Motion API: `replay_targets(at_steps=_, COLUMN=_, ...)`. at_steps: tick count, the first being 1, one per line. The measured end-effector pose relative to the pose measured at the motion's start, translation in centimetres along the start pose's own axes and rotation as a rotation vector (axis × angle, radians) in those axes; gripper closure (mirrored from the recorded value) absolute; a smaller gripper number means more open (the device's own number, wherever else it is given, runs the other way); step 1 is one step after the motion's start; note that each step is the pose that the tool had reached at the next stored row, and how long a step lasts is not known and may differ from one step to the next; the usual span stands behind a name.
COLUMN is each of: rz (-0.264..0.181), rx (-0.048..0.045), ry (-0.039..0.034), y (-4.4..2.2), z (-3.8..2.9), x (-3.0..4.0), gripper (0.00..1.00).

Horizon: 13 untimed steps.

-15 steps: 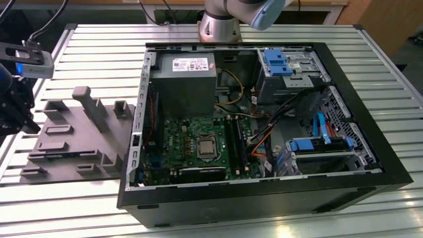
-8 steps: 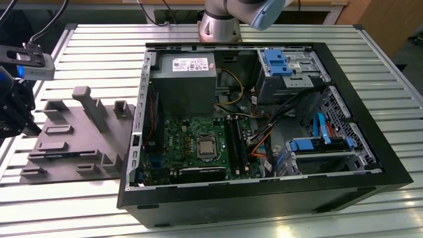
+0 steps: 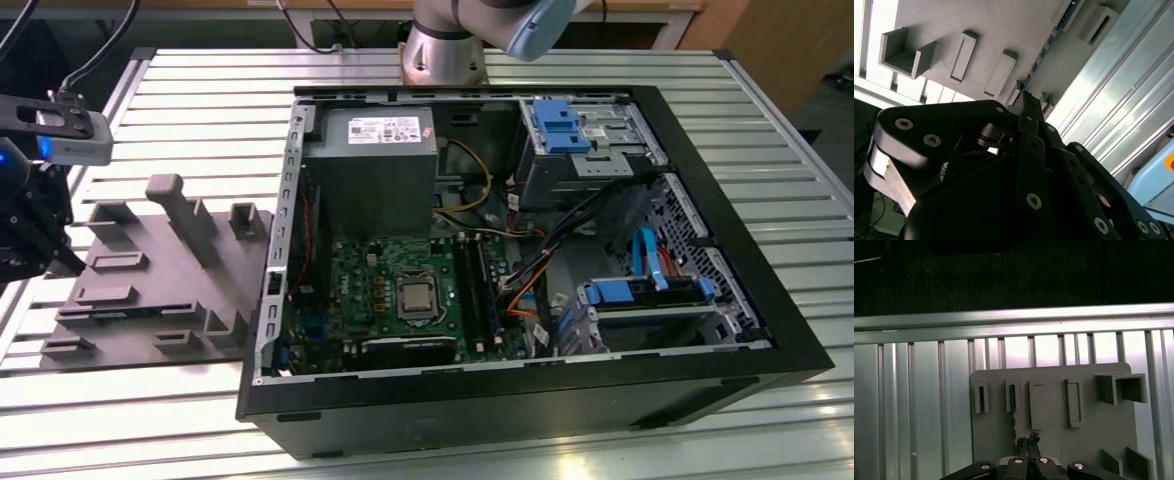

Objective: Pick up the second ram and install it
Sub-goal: 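Pick up the second ram and move it above second insertion slot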

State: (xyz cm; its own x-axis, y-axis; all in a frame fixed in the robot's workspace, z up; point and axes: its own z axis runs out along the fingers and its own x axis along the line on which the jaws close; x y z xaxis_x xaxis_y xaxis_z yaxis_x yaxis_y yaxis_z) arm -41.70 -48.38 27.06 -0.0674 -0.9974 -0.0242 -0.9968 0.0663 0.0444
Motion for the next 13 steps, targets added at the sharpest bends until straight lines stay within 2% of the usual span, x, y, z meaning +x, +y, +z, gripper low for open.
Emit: replay_targets(at_steps=13, rz=-0.004, rx=-0.0001, ry=0.0001, y=-0.02, z=0.48, x=0.02, gripper=0.89)
